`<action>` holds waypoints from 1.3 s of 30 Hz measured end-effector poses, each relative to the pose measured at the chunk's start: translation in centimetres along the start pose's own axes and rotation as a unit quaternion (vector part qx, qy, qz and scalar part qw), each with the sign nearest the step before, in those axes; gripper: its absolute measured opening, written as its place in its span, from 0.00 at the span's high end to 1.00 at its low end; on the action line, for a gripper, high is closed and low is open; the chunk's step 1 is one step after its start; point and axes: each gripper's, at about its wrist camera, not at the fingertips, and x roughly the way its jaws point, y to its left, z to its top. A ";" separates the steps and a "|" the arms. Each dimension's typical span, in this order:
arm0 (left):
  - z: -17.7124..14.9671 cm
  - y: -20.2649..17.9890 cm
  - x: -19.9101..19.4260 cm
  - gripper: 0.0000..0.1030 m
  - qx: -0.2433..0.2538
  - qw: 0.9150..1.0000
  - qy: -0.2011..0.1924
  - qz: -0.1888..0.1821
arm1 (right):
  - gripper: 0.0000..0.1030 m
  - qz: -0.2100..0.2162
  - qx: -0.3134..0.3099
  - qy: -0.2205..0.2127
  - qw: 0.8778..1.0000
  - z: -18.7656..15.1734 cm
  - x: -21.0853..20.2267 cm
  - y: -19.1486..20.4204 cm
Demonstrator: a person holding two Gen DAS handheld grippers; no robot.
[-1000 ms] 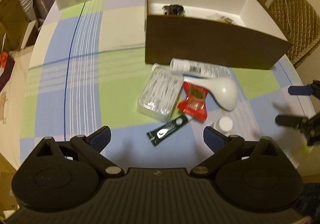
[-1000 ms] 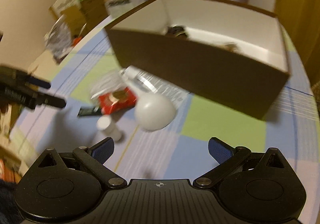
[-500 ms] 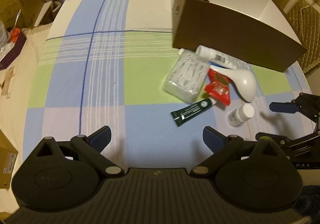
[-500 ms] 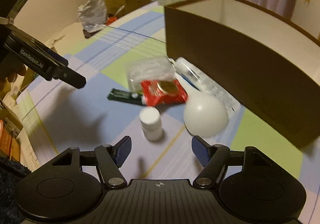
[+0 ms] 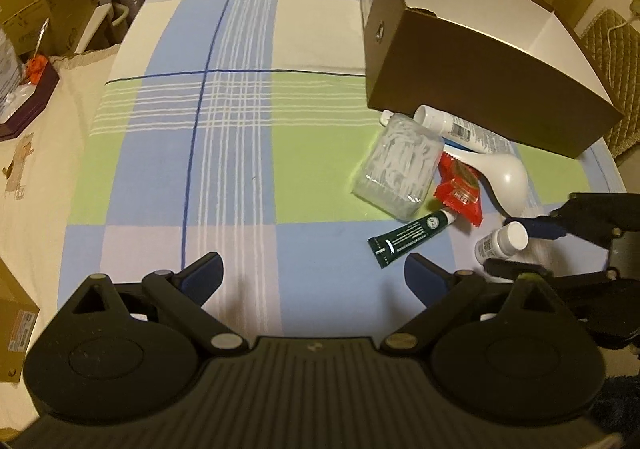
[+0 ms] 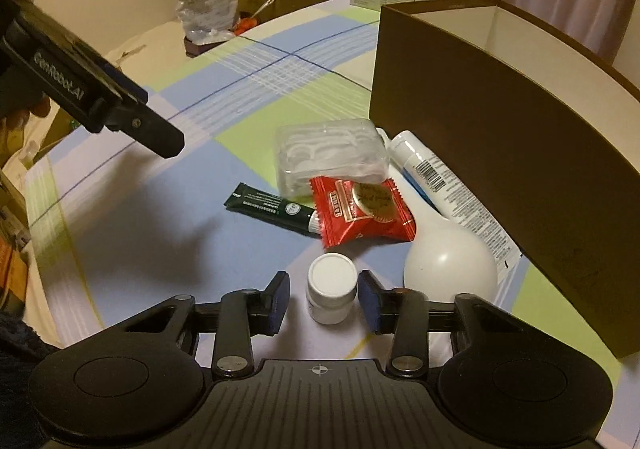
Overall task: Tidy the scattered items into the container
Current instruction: 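Grasp the white pill bottle with the right tool, then grasp the clear floss pick box with the left tool while the right tool holds the bottle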
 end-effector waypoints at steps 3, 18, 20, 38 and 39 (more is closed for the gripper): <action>0.4 -0.5 0.2 0.08 0.016 1.000 0.000 -0.014 | 0.72 -0.006 0.005 -0.007 1.000 -0.4 -0.7 -0.2; 5.0 -5.4 4.2 0.31 0.156 0.985 -0.019 -0.071 | 0.72 -0.059 0.108 -0.009 0.992 -3.5 -4.8 -4.1; 6.1 -5.7 5.1 0.35 0.161 0.984 -0.017 -0.078 | 0.72 -0.063 0.115 -0.009 0.991 -3.7 -5.1 -4.3; 7.8 -6.6 10.4 0.49 0.220 0.971 0.040 -0.086 | 0.72 -0.070 0.149 0.002 0.986 -4.5 -5.9 -5.7; 7.7 -6.5 10.4 0.49 0.218 0.971 0.041 -0.085 | 0.72 -0.069 0.148 0.004 0.987 -4.5 -5.9 -5.7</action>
